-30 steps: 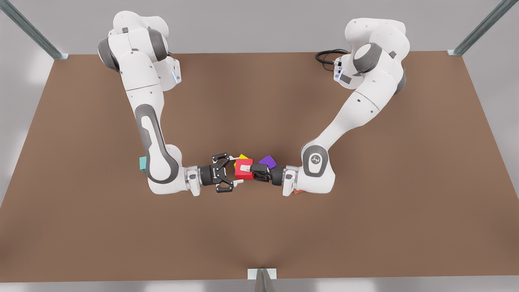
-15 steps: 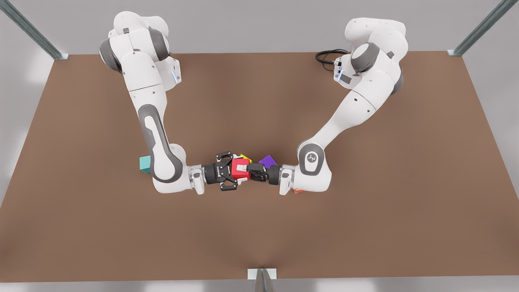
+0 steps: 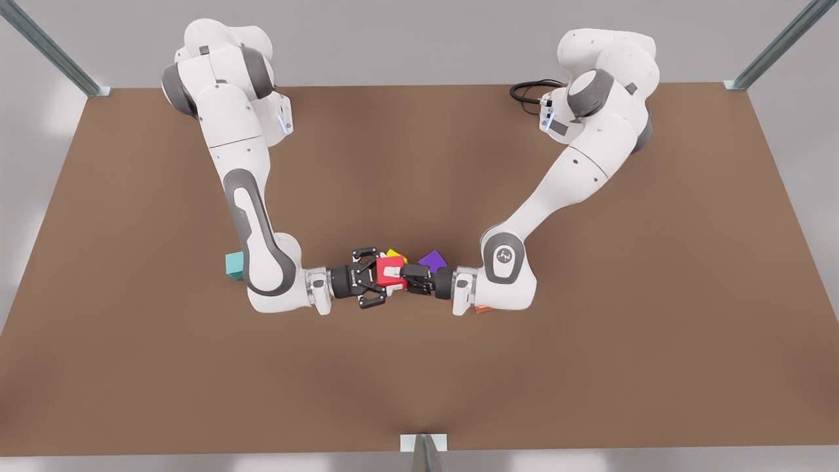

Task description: Pick up red wooden cube and pass to hand red wooden cube and place in blue wooden cube

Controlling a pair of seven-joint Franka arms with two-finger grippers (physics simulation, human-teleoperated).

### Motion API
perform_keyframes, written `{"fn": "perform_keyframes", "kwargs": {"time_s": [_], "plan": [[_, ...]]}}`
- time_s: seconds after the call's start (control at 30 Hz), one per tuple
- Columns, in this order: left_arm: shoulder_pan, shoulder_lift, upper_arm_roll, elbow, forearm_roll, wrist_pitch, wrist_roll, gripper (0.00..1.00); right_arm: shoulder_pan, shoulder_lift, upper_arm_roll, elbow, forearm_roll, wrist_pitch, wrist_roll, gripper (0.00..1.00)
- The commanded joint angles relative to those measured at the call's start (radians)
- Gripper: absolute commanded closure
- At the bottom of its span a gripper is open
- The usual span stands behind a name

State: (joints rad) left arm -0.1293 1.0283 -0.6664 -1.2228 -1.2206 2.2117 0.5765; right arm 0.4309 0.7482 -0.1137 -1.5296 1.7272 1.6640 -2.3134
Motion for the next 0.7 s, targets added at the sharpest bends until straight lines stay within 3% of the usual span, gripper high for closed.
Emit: {"fn": "perform_keyframes", "kwargs": {"time_s": [0.0,0.23,0.33,0.4,0.47,0.5,0.53,0.57,0.6,0.67], "plan": [[0.002,-0.002,-0.001,-0.001,-0.013,0.000,0.003,0.00,-0.001,-0.001,0.000,0.000,0.002,0.000,-0.004,0.24],[0.050,-0.008,-0.002,-0.011,-0.002,-0.044,0.005,0.00,-0.006,-0.001,0.000,0.000,-0.003,-0.001,-0.003,0.24],[0.154,-0.017,-0.004,-0.038,0.081,-0.182,-0.027,0.00,-0.031,-0.004,-0.004,0.002,-0.031,-0.009,-0.001,0.24],[0.259,-0.033,-0.004,-0.038,0.283,-0.319,-0.115,0.00,-0.053,-0.007,-0.014,0.015,-0.081,-0.013,0.055,0.24],[0.370,-0.086,-0.005,-0.032,0.507,-0.475,-0.287,0.00,-0.109,-0.006,-0.018,0.091,-0.279,-0.029,0.201,0.24],[0.485,-0.122,-0.005,0.024,0.657,-0.779,-0.603,0.00,-0.155,-0.006,-0.020,0.137,-0.423,-0.058,0.307,0.24],[0.579,-0.120,0.010,0.156,0.819,-0.997,-0.665,0.00,-0.173,-0.020,-0.043,0.141,-0.576,-0.072,0.448,0.24],[0.600,-0.148,-0.024,0.192,1.046,-1.035,-0.665,0.00,-0.175,-0.032,-0.075,0.150,-0.677,-0.076,0.569,0.24],[0.559,-0.264,-0.057,0.190,1.462,-1.020,-0.669,0.00,-0.172,-0.035,-0.124,0.192,-0.826,-0.110,0.744,0.24],[0.579,-0.338,-0.102,0.207,1.573,-1.032,-0.688,0.00,-0.155,-0.053,-0.207,0.207,-1.072,-0.112,0.939,0.24]]}}
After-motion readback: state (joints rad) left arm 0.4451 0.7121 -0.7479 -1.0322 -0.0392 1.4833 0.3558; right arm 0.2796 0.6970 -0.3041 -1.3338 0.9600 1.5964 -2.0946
